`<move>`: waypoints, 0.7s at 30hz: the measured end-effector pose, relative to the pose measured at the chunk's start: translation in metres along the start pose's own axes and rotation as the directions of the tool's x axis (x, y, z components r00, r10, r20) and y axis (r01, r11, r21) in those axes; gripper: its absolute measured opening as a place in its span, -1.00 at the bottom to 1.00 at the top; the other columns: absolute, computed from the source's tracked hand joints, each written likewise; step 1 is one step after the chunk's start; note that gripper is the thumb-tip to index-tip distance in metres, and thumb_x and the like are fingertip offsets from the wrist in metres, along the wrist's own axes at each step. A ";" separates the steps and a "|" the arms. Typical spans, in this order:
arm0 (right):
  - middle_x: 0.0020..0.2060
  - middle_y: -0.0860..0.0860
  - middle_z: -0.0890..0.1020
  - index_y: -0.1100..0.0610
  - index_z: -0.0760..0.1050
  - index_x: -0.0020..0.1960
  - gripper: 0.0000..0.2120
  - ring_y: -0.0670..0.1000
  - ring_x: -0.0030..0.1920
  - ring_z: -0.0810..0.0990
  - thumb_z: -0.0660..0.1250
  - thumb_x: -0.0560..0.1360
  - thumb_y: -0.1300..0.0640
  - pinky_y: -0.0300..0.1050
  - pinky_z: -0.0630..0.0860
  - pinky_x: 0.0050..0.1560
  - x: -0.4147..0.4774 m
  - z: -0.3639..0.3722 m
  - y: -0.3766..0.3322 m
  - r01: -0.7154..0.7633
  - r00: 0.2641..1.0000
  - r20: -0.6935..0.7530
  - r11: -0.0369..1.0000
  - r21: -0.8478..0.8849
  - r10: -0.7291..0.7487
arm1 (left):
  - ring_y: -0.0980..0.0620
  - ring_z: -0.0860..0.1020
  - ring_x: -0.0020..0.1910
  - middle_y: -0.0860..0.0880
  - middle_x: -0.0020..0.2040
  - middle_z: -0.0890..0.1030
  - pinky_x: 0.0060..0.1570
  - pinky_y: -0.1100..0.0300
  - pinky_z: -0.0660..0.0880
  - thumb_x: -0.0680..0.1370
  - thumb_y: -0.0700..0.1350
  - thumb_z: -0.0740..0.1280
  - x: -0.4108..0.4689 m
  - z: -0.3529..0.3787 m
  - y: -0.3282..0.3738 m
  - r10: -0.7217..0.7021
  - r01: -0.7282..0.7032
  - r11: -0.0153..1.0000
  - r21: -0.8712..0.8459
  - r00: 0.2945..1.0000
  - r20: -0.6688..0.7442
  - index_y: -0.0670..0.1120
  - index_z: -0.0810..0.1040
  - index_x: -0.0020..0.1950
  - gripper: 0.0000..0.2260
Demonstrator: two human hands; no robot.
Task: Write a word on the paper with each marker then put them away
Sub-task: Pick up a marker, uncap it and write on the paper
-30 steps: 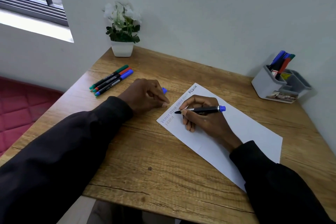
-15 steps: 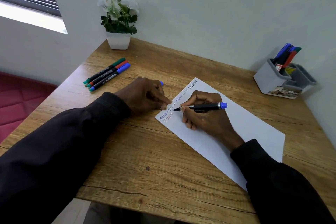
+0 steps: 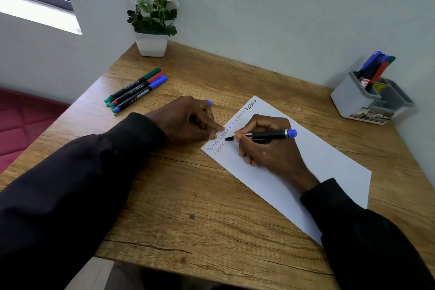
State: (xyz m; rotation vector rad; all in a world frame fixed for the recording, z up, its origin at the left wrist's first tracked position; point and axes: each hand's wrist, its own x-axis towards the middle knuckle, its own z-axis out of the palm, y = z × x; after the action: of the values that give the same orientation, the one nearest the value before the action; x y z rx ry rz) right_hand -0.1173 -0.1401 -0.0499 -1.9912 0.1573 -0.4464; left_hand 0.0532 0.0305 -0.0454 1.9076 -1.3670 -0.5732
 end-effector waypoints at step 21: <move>-0.43 0.16 0.65 0.23 0.62 -0.19 -0.85 0.11 -0.53 0.62 0.46 0.55 0.34 -0.15 0.49 -0.54 -0.001 0.002 0.001 -0.051 0.998 -0.047 0.998 0.029 0.053 | 0.13 0.58 -0.04 0.10 -0.02 0.62 -0.07 0.09 0.59 0.46 -0.12 0.47 0.001 0.000 0.000 -0.016 0.016 1.000 -0.015 1.000 0.008 0.13 0.65 0.07 -0.77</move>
State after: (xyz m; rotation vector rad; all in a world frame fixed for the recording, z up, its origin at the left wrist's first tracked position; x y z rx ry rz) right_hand -0.1175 -0.1385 -0.0515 -1.9455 0.2309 -0.4599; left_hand 0.0540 0.0301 -0.0455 1.9078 -1.3502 -0.5969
